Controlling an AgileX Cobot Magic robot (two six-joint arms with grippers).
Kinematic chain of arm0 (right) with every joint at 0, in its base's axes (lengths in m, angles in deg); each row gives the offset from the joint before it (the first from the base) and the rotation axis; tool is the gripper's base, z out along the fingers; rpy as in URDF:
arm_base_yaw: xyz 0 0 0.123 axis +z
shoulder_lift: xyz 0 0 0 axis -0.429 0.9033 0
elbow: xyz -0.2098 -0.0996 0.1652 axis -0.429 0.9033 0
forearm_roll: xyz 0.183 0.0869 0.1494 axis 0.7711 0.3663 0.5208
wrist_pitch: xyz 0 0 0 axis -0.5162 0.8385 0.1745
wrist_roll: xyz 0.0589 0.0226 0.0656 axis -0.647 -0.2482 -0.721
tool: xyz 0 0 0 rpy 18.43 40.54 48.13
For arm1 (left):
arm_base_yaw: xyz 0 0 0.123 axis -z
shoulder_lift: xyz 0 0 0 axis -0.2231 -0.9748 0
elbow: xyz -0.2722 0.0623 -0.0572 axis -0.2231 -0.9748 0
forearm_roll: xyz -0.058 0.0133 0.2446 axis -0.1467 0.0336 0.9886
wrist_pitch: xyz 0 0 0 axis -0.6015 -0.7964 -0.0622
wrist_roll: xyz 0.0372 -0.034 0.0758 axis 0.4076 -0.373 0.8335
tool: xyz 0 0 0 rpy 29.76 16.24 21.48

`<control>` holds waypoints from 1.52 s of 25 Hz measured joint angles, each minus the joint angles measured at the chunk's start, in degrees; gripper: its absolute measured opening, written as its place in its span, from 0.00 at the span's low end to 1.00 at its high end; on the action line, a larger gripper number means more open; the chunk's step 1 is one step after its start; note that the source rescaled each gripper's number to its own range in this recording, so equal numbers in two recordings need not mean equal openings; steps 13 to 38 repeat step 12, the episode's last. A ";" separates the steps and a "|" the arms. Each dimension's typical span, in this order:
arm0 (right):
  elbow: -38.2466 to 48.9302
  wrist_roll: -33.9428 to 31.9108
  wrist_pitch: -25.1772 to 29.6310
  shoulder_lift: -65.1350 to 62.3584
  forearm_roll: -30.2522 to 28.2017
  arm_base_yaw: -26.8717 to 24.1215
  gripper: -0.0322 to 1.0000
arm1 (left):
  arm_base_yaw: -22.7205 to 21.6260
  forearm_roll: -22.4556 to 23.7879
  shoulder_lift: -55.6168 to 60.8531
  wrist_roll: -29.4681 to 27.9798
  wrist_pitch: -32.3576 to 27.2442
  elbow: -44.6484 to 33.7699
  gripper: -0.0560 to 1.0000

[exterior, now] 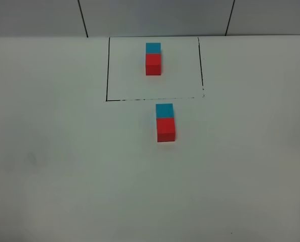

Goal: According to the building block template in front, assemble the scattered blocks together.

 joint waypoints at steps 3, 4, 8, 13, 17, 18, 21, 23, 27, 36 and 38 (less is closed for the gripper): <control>0.00 0.00 0.00 0.00 0.00 0.00 0.75 | 0.00 0.00 0.00 0.00 0.00 0.00 0.87; 0.00 0.00 0.00 0.00 0.00 0.00 0.75 | 0.00 0.00 0.00 0.00 0.00 0.00 0.87; 0.00 0.00 0.00 0.00 0.00 0.00 0.75 | 0.00 0.00 0.00 0.00 0.00 0.00 0.87; 0.00 0.00 0.00 0.00 0.00 0.00 0.75 | 0.00 0.00 0.00 0.00 0.00 0.00 0.87; 0.00 0.00 0.00 0.00 0.00 0.00 0.75 | 0.00 0.00 0.00 0.00 0.00 0.00 0.87; 0.00 0.00 0.00 0.00 0.00 0.00 0.75 | 0.00 0.00 0.00 0.00 0.00 0.00 0.87; 0.00 0.00 0.00 0.00 0.00 0.00 0.75 | 0.00 0.00 0.00 0.00 0.00 0.00 0.87; 0.00 0.00 0.00 0.00 0.00 0.00 0.75 | 0.00 0.00 0.00 0.00 0.00 0.00 0.87; 0.00 0.00 0.00 0.00 0.00 0.00 0.75 | 0.00 0.00 0.00 0.00 0.00 0.00 0.87; 0.00 0.00 0.00 0.00 0.00 0.00 0.75 | 0.00 0.00 0.00 0.00 0.00 0.00 0.87; 0.00 0.00 0.00 0.00 0.00 0.00 0.75 | 0.00 0.00 0.00 0.00 0.00 0.00 0.87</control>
